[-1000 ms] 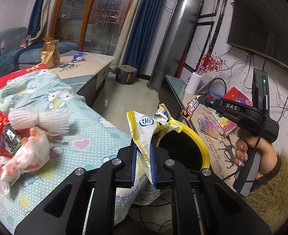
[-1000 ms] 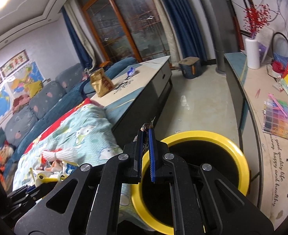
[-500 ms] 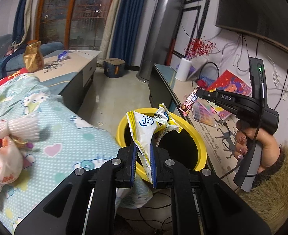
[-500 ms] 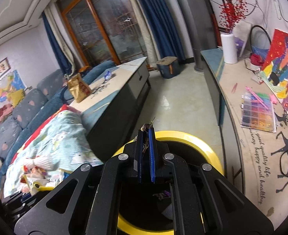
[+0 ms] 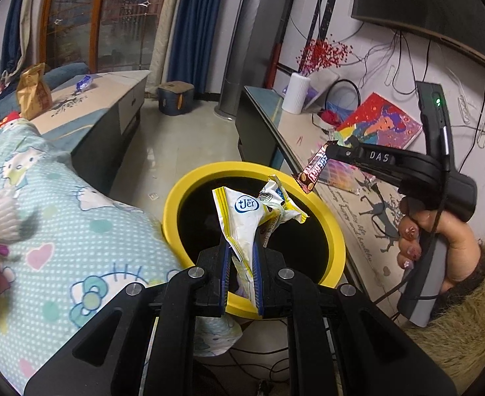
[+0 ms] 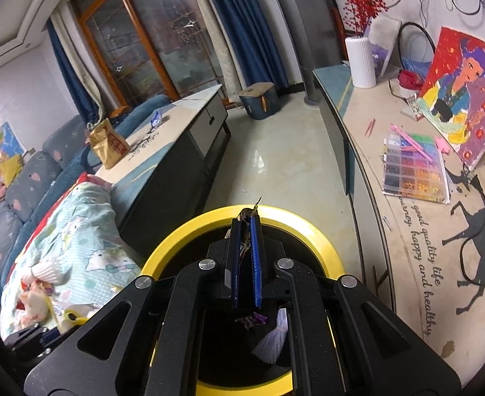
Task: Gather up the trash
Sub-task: 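Carry both held items over the bin and open both tools, then move both tools back to the bedspread toward the red candy tube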
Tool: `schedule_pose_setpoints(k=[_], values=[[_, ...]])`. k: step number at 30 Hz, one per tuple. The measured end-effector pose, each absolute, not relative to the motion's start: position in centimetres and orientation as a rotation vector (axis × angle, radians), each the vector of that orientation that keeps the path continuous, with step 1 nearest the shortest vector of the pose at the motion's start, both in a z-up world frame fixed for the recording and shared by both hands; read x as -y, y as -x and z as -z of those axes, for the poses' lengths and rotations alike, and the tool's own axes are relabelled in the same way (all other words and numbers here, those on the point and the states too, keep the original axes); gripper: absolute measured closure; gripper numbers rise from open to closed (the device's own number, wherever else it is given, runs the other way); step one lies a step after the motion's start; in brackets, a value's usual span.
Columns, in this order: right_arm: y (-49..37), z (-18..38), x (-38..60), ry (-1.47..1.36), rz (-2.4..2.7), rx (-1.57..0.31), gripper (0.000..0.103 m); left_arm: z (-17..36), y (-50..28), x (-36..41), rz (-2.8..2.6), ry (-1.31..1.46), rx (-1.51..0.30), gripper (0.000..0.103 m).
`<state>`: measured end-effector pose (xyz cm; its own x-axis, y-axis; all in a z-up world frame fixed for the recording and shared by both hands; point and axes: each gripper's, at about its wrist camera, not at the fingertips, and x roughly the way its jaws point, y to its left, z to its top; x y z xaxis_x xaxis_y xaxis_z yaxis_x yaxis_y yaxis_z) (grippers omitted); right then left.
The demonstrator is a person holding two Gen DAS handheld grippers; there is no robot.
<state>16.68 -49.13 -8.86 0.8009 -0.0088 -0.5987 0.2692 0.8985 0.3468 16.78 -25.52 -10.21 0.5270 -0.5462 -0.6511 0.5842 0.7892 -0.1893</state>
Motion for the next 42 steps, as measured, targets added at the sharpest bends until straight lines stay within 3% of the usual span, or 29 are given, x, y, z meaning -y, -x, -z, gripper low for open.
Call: schedule_pose_setpoints(k=[6, 9, 10, 11, 13, 15, 18, 27, 42], values=[[-16.9, 9.7, 49.7, -0.458, 0.157, -0.658, 0.098, 12.0, -18.2, 26.6, 0.682, -0.054, -0.801, 0.091], [-17.0, 10.1, 49.7, -0.476, 0.147, -0.676, 0.09, 12.5, -18.8, 27.3, 0.703, -0.064, -0.81, 0.088], [-17.0, 10.3, 49.9, -0.488, 0.148, -0.682, 0.085, 12.7, -18.9, 27.5, 0.705, -0.067, -0.814, 0.08], [-17.0, 10.5, 50.1, -0.504, 0.154, -0.687, 0.074, 12.8, -19.1, 27.5, 0.692, -0.069, -0.812, 0.053], [-16.9, 10.7, 50.3, -0.52, 0.166, -0.693, 0.067, 12.7, -19.4, 27.1, 0.671, -0.054, -0.796, 0.025], [-16.9, 10.9, 50.4, -0.523, 0.17, -0.699, 0.064, 12.4, -19.4, 26.4, 0.682, -0.018, -0.789, 0.025], [-16.8, 10.9, 50.1, -0.518, 0.173, -0.702, 0.059, 11.7, -19.0, 25.5, 0.643, -0.022, -0.761, 0.009], [-16.9, 8.6, 45.9, -0.426, 0.078, -0.65, 0.044, 9.6, -16.8, 21.3, 0.525, -0.012, -0.682, 0.007], [-16.5, 5.7, 38.3, -0.305, -0.115, -0.626, 0.043, 6.4, -14.7, 12.4, 0.341, 0.049, -0.589, 0.007]])
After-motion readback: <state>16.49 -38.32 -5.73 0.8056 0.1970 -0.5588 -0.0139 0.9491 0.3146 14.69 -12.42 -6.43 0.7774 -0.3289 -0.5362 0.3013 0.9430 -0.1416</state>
